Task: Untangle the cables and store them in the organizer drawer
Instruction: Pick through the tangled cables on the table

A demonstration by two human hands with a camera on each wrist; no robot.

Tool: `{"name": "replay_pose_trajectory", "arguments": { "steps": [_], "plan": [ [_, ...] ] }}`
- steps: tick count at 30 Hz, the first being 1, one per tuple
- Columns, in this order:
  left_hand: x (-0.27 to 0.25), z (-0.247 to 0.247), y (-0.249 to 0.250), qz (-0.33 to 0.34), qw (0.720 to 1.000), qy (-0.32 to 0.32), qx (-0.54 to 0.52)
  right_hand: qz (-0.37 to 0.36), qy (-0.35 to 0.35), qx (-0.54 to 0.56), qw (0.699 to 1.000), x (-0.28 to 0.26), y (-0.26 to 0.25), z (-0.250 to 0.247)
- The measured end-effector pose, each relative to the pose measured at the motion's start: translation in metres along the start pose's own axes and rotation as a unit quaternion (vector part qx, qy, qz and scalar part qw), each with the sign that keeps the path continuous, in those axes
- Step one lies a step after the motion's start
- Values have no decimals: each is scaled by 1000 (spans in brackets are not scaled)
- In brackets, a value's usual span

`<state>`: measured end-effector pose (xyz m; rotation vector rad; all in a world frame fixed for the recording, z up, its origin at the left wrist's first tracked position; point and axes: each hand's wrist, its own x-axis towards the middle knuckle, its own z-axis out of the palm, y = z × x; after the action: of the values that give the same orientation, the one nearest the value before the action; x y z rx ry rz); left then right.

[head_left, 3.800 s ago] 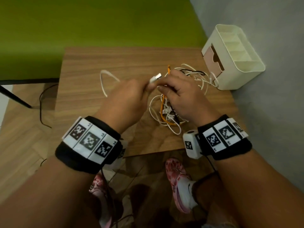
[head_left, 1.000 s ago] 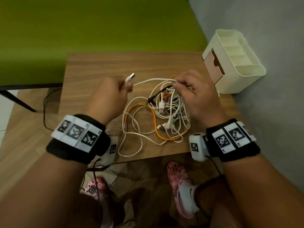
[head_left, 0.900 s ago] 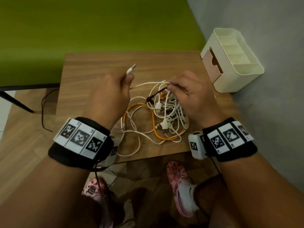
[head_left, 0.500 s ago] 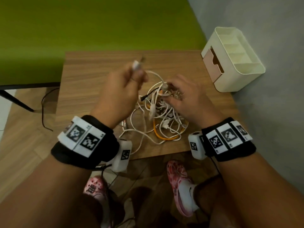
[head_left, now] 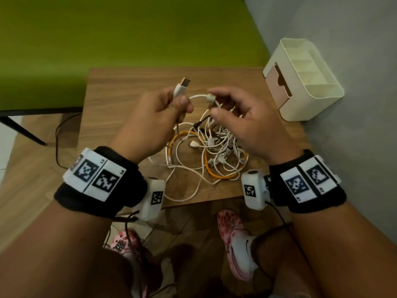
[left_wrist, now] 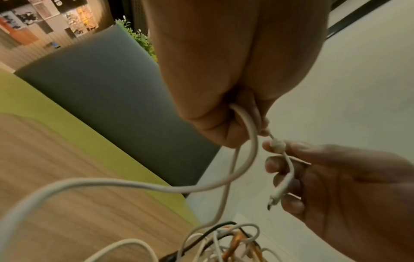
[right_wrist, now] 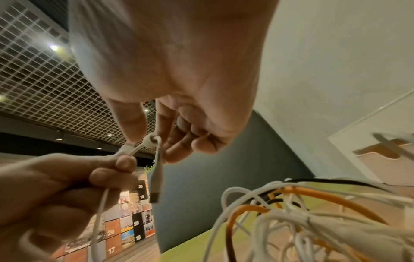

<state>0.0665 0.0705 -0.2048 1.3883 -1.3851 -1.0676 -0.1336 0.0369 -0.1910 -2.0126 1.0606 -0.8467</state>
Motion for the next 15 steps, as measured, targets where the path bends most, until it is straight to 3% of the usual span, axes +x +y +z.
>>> {"name": "replay_pose_trajectory", "arguments": {
  "steps": [3, 6, 8, 12, 13, 15],
  "plan": [
    [-7, 4, 10, 9, 1000, 16, -18, -20, 2, -7, 1000, -6, -9, 2],
    [-8, -11, 10, 31, 988, 150, 10, 21, -58, 15, 998, -14, -11, 0],
    [-10, -24, 8, 11, 981, 192, -18, 69, -135, 45, 987, -24, -14, 0],
    [-25, -21, 4, -64, 983, 150, -80, 162, -364, 107, 911, -46, -21, -1],
    [-29, -16, 3, -86, 984, 128, -92, 171, -387, 109, 899, -48, -22, -2],
    [-35, -4, 2, -122, 983, 79, -114, 172, -363, 84, 912, -46, -19, -2]
  ]
}}
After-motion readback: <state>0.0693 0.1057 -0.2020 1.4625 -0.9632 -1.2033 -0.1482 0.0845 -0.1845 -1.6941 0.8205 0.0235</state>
